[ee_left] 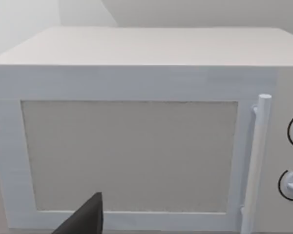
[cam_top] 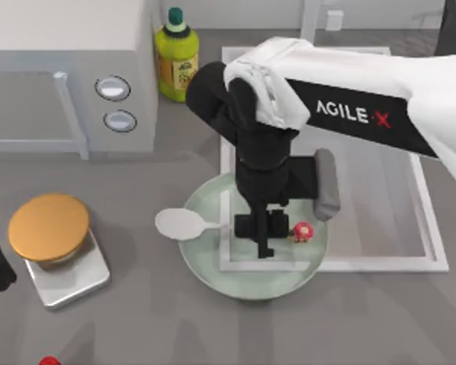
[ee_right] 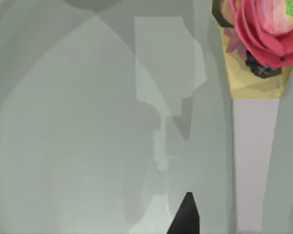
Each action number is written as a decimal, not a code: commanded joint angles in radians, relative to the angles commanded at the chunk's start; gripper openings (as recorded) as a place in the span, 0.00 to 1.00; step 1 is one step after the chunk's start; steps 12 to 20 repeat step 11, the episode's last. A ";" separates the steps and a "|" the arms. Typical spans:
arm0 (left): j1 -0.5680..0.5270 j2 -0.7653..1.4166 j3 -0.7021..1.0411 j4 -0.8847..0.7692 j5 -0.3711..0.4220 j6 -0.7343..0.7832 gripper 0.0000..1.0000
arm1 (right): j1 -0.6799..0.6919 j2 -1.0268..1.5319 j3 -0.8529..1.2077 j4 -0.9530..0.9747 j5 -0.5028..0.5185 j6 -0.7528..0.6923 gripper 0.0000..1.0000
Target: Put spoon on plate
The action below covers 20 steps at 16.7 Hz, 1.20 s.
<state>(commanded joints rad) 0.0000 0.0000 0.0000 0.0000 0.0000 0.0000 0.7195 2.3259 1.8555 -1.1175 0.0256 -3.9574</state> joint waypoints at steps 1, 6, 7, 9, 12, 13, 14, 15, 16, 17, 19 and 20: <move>0.000 0.000 0.000 0.000 0.000 0.000 1.00 | 0.000 0.000 0.000 0.000 0.000 0.000 0.68; 0.000 0.000 0.000 0.000 0.000 0.000 1.00 | 0.000 0.000 0.000 0.000 0.000 0.000 1.00; 0.000 0.000 0.000 0.000 0.000 0.000 1.00 | 0.000 0.000 0.000 0.000 0.000 0.000 1.00; 0.000 0.000 0.000 0.000 0.000 0.000 1.00 | 0.000 0.000 0.000 0.000 0.000 0.000 1.00; 0.000 0.000 0.000 0.000 0.000 0.000 1.00 | 0.000 0.000 0.000 0.000 0.000 0.000 1.00; 0.000 0.000 0.000 0.000 0.000 0.000 1.00 | 0.000 0.000 0.000 0.000 0.000 0.000 1.00; 0.000 0.000 0.000 0.000 0.000 0.000 1.00 | 0.000 0.000 0.000 0.000 0.000 0.000 1.00; 0.000 0.000 0.000 0.000 0.000 0.000 1.00 | 0.000 0.000 0.000 0.000 0.000 0.000 1.00; 0.000 0.000 0.000 0.000 0.000 0.000 1.00 | 0.000 0.000 0.000 0.000 0.000 0.000 1.00; 0.000 0.000 0.000 0.000 0.000 0.000 1.00 | 0.000 0.000 0.000 0.000 0.000 0.000 1.00; 0.000 0.000 0.000 0.000 0.000 0.000 1.00 | 0.000 0.000 0.000 0.000 0.000 0.000 1.00; 0.000 0.000 0.000 0.000 0.000 0.000 1.00 | 0.000 0.000 0.000 0.000 0.000 0.000 1.00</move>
